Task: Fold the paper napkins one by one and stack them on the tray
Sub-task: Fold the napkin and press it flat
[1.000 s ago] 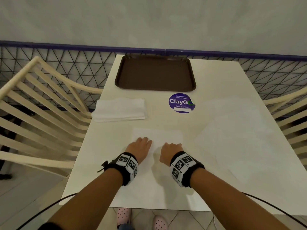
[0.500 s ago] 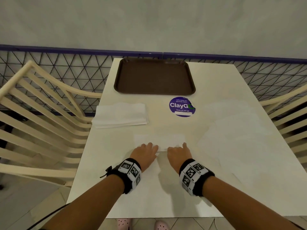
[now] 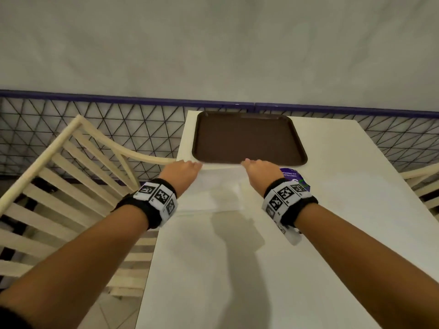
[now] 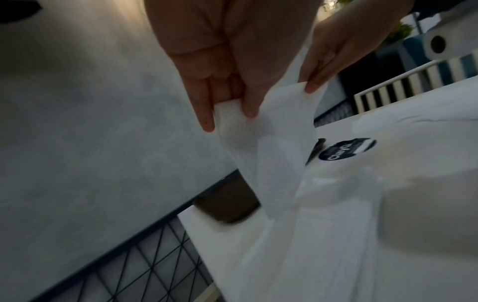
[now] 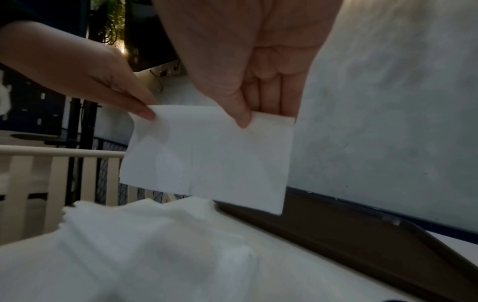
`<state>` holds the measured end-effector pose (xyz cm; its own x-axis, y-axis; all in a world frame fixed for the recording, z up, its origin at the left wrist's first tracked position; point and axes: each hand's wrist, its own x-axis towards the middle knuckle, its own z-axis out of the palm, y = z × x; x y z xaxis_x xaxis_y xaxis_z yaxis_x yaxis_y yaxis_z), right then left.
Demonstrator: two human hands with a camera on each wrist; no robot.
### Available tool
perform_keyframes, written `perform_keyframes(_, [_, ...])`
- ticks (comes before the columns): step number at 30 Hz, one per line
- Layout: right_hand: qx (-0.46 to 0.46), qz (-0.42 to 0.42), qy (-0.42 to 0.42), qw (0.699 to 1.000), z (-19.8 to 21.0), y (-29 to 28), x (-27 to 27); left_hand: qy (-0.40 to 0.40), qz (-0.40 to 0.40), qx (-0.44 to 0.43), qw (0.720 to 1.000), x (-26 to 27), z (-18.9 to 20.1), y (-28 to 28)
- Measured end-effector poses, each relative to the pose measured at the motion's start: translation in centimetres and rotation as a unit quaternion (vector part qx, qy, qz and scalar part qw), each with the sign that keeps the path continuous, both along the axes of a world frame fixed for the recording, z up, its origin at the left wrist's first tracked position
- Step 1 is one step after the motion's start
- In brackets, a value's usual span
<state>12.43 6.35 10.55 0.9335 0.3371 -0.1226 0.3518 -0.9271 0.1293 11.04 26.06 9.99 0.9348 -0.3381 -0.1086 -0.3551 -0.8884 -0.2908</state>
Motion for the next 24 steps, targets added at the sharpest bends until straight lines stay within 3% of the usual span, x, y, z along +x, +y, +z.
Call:
perform_keyframes(6, [0.035,0.041,-0.025,0.998,-2.4,3.3,2.5,0.026,0.008,-0.037,0.999,0.8,-1.9,4.5])
perform_keyframes(10, [0.049,0.047,0.01,0.998,-6.8,3.9,1.9,0.095,0.004,-0.024,0.995,0.1,-5.2,4.8])
perform_keyframes(13, [0.072,0.04,-0.033,0.996,-8.9,4.5,1.1,0.129,-0.017,-0.015,0.991,-0.4,-7.7,4.7])
perform_keyframes(15, [0.056,0.039,-0.006,0.998,-10.2,4.6,0.5,0.143,-0.035,-0.013,0.989,-0.6,-9.0,4.6])
perform_keyframes(24, [0.031,0.048,0.034,0.998,-13.6,3.7,-0.7,0.147,-0.035,-0.085,0.985,-0.6,-12.0,5.3])
